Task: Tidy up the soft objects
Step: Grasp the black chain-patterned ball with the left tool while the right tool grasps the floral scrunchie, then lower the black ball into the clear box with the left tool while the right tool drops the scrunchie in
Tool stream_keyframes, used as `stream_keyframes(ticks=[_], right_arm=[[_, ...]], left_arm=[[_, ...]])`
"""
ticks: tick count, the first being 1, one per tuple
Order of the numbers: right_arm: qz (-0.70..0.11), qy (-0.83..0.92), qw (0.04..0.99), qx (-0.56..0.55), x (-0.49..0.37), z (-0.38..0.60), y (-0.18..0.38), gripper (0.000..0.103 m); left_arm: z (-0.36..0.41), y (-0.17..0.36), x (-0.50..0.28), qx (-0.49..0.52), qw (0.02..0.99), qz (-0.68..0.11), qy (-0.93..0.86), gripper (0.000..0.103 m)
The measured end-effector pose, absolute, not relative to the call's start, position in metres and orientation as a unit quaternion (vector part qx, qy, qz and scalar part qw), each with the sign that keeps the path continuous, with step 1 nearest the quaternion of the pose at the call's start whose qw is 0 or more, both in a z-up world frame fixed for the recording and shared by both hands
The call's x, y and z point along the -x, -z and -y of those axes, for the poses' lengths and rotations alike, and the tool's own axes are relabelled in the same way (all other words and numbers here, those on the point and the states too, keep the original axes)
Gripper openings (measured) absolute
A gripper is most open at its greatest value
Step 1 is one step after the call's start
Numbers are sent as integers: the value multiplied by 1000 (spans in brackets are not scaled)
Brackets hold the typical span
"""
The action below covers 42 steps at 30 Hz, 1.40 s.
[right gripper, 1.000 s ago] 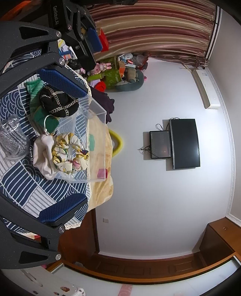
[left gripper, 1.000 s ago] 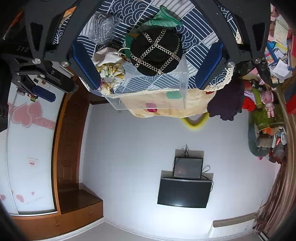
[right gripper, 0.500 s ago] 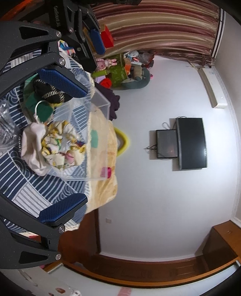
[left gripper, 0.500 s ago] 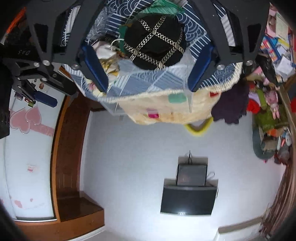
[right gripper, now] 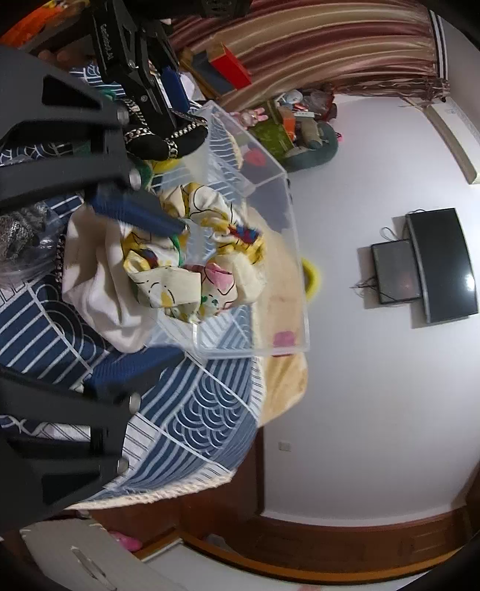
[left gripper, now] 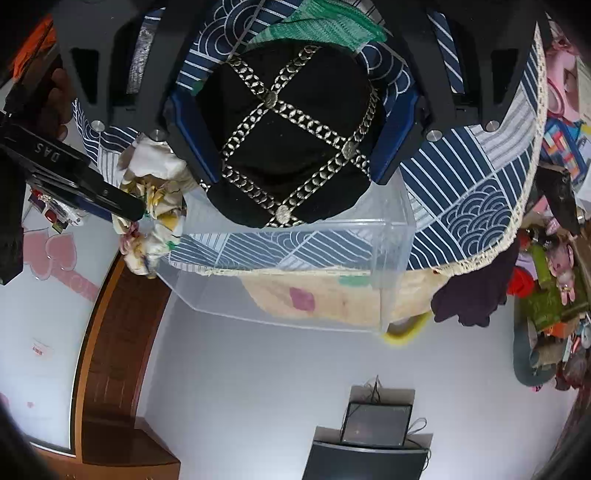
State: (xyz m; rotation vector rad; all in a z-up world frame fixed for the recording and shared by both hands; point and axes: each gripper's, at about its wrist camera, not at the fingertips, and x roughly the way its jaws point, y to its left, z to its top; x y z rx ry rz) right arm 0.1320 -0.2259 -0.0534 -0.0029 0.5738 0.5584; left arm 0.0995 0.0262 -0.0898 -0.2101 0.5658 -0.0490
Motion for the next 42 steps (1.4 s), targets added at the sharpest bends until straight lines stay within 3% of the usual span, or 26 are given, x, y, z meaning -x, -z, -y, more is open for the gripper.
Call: stream_keyframes(ticks=[4, 6, 10, 14, 18, 31, 42], right_arm=[[-287, -284, 915, 1, -132, 227, 55, 25], [-284, -287, 915, 3, -130, 227, 54, 18], [-270, -284, 920, 7, -126, 223, 47, 14], [-251, -281, 926, 3, -122, 225, 39, 12], [-234, -282, 930, 1, -117, 226, 31, 12], [-201, -283, 938, -2, -113, 227, 11, 12], [-194, -286, 938, -4, -137, 212, -6, 12]], left_arm=[[-25, 90, -99, 103, 953, -281, 34, 66], [-25, 91, -100, 102, 951, -288, 40, 52], [-25, 90, -100, 106, 949, -294, 46, 42], [-28, 84, -94, 103, 950, -290, 48, 23], [-30, 76, -85, 98, 955, -277, 47, 12], [-40, 25, -63, 87, 974, -209, 28, 9], [-54, -2, -107, 84, 979, -183, -18, 9]])
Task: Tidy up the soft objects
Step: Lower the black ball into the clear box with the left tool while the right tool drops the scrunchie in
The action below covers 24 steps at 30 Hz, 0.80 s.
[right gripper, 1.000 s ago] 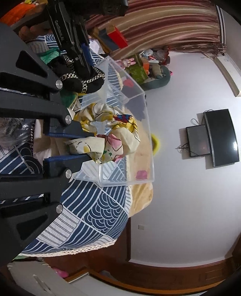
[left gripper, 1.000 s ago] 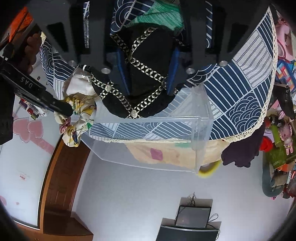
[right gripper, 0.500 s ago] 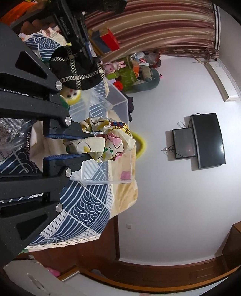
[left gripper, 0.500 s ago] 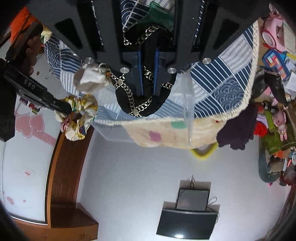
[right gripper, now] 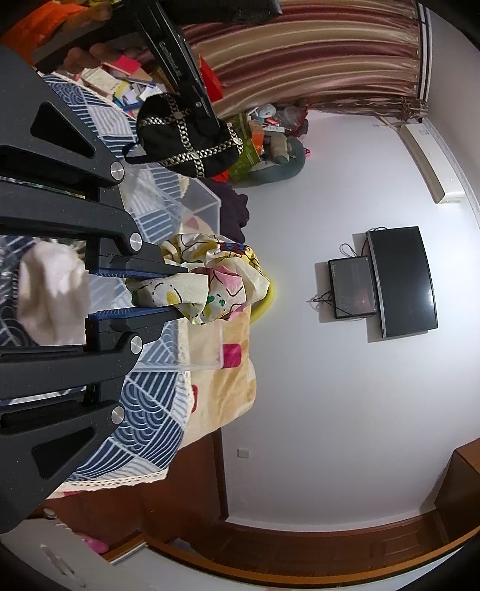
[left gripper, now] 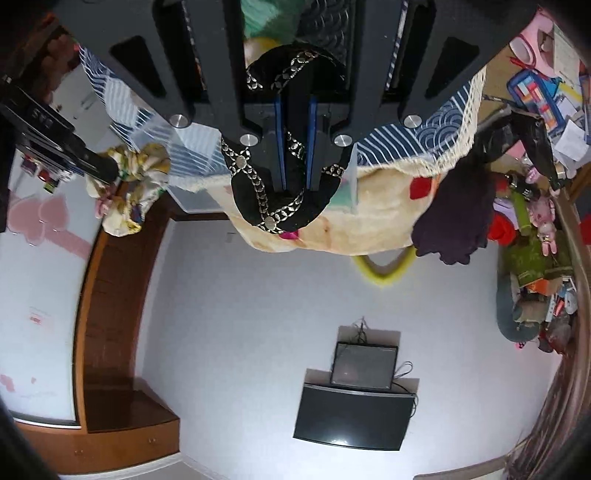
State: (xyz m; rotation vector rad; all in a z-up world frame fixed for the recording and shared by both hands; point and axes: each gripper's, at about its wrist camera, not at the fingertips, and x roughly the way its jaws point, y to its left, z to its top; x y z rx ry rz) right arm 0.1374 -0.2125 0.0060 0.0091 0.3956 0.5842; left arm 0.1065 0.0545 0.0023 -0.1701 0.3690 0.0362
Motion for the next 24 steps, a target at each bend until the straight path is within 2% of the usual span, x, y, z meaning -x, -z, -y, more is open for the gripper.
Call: stream_keyframes(ticks=[9, 15, 19, 22, 24], right_arm=[[-251, -292, 923, 11, -175, 188, 14, 12], [-293, -298, 908, 21, -186, 180, 35, 12], [-300, -294, 907, 33, -183, 181, 40, 15], [-302, -297, 905, 40, -180, 182, 39, 22], [-299, -295, 907, 43, -177, 184, 38, 34]], left_arm=[[-50, 15, -159, 72, 973, -219, -28, 9], [-45, 42, -182, 66, 959, -275, -10, 9], [-45, 52, -186, 74, 952, -296, -1, 11], [-46, 53, -186, 75, 950, -304, -2, 12], [-45, 52, -185, 70, 950, -304, 1, 13]])
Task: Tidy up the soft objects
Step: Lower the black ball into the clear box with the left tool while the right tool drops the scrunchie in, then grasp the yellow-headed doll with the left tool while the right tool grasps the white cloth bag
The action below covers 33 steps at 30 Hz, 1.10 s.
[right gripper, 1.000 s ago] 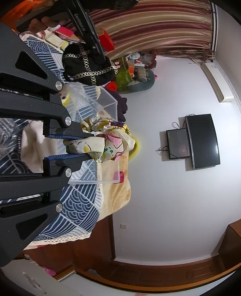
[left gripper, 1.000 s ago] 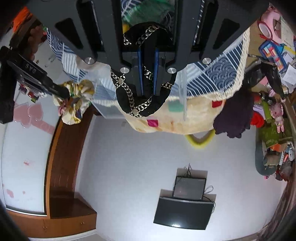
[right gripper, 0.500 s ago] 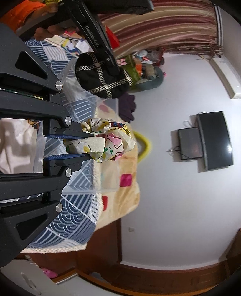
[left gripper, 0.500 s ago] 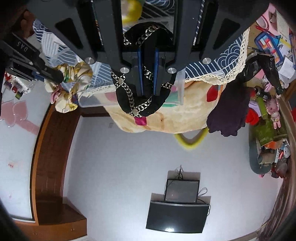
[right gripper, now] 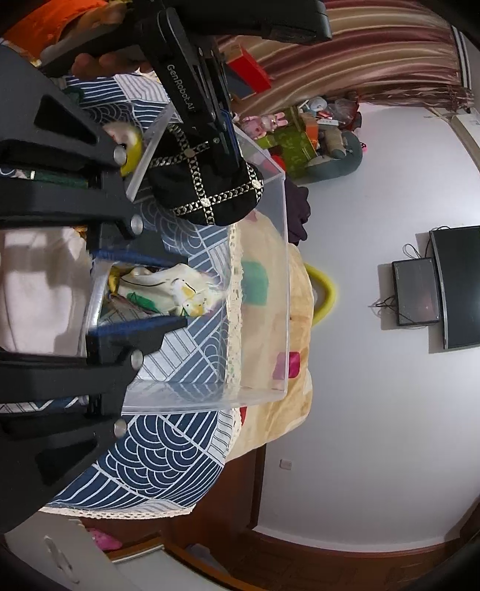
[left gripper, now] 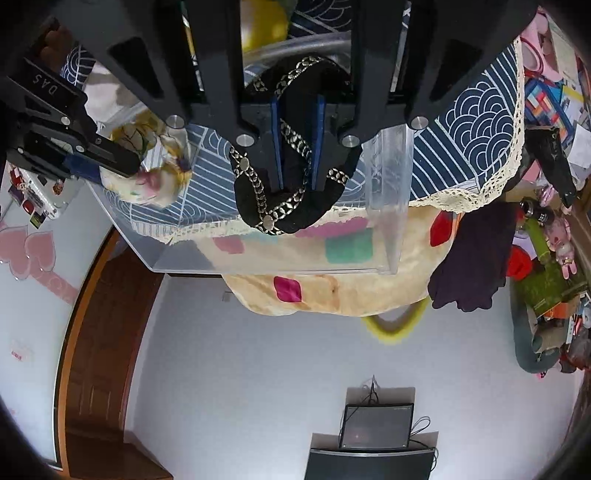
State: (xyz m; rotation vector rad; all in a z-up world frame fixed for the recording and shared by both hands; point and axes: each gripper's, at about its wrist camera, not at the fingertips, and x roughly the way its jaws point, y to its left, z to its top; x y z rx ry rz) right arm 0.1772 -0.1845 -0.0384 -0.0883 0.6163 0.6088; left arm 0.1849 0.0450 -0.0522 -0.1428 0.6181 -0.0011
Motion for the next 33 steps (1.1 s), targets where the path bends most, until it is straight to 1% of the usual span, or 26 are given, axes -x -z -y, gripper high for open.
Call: stream_keyframes(ticks=[1, 2, 3, 4, 5, 6, 7, 8, 9, 10, 12, 13, 14, 16, 18, 20, 21, 25, 33], right_arm=[[-294, -294, 908, 43, -175, 187, 37, 37], [-289, -292, 911, 44, -174, 187, 36, 44], [-284, -290, 913, 44, -172, 189, 33, 49], [-277, -289, 915, 45, -169, 190, 30, 51], [-270, -287, 918, 46, -167, 192, 27, 54], [-265, -285, 920, 46, -166, 192, 24, 59], [-259, -283, 922, 46, -164, 193, 21, 61], [-253, -282, 924, 45, -161, 195, 17, 66], [-246, -280, 927, 44, -159, 196, 13, 69], [-238, -279, 929, 44, -155, 199, 10, 70], [-226, -274, 934, 47, -151, 200, 4, 74], [-220, -273, 935, 48, -148, 200, 1, 76], [-216, -272, 937, 48, -146, 201, -1, 78], [-207, -272, 939, 44, -142, 205, -3, 80], [-207, -272, 939, 41, -138, 207, -3, 80], [-209, -275, 938, 36, -135, 209, 0, 82], [-212, -276, 937, 33, -133, 210, 2, 84], [-232, -278, 932, 31, -129, 212, 17, 85], [-284, -270, 919, 38, -133, 205, 52, 85]], left_arm=[[-44, 51, -184, 68, 950, -304, 2, 14], [-43, 50, -182, 65, 951, -304, 4, 15], [-43, 49, -180, 64, 951, -302, 5, 17], [-42, 47, -177, 62, 952, -299, 6, 20], [-41, 44, -175, 60, 953, -296, 8, 27], [-40, 41, -172, 59, 954, -293, 9, 39], [-40, 37, -168, 60, 956, -287, 9, 45], [-39, 34, -164, 60, 958, -281, 8, 54], [-39, 31, -160, 59, 960, -274, 8, 60], [-39, 27, -158, 57, 961, -269, 8, 62], [-38, 21, -150, 52, 963, -263, 9, 70], [-38, 19, -146, 51, 964, -261, 10, 72], [-38, 17, -141, 52, 965, -258, 11, 77], [-39, 14, -131, 54, 967, -249, 8, 81], [-38, 14, -120, 54, 970, -236, 2, 91], [-35, 15, -107, 50, 973, -224, -5, 94], [-34, 16, -102, 47, 974, -221, -8, 94], [-29, 26, -90, 32, 973, -227, -9, 94], [-34, 67, -93, 38, 961, -273, -16, 94]])
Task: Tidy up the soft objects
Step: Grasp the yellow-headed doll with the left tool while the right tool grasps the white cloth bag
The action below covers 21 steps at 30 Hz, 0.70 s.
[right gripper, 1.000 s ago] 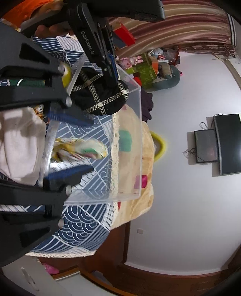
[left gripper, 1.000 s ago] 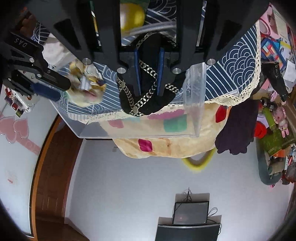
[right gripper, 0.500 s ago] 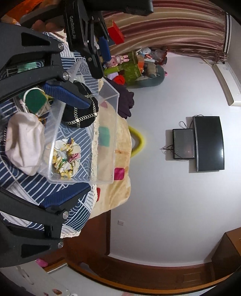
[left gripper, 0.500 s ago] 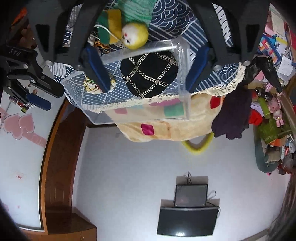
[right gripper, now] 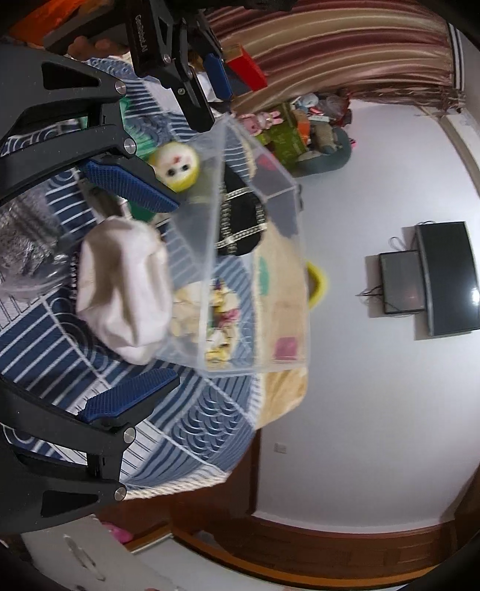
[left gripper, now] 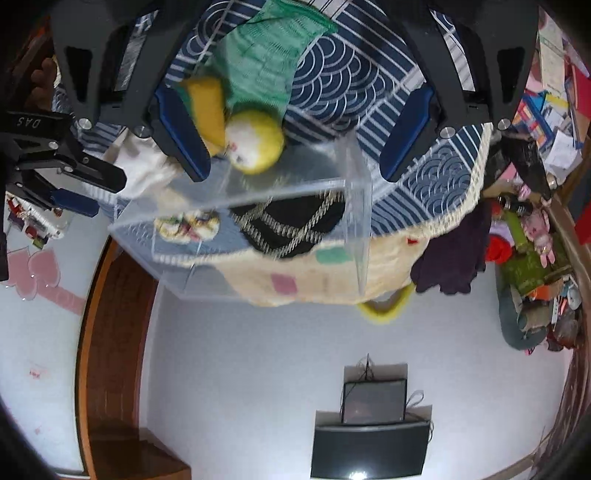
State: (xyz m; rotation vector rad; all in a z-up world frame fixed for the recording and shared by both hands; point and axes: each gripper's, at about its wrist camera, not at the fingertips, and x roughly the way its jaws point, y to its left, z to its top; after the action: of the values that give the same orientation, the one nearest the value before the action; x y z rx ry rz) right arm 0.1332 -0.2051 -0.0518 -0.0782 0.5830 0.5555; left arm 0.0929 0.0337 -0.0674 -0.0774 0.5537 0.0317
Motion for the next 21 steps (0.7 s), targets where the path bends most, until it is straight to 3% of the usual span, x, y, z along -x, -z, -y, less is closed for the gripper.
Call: stream_keyframes(ticks=[5, 10, 16, 21], right_arm=[[-309, -277, 909, 41, -139, 205, 69, 85], [-319, -290, 901, 54, -136, 200, 78, 83], [-323, -305, 894, 60, -134, 199, 82, 55], [-316, -309, 895, 57, -129, 202, 78, 32]], left_arm=[[-34, 90, -104, 46, 950, -307, -4, 78], [-32, 98, -110, 64, 947, -315, 18, 78], [-21, 102, -117, 61, 944, -323, 43, 65], [-17, 103, -121, 72, 939, -328, 77, 39]])
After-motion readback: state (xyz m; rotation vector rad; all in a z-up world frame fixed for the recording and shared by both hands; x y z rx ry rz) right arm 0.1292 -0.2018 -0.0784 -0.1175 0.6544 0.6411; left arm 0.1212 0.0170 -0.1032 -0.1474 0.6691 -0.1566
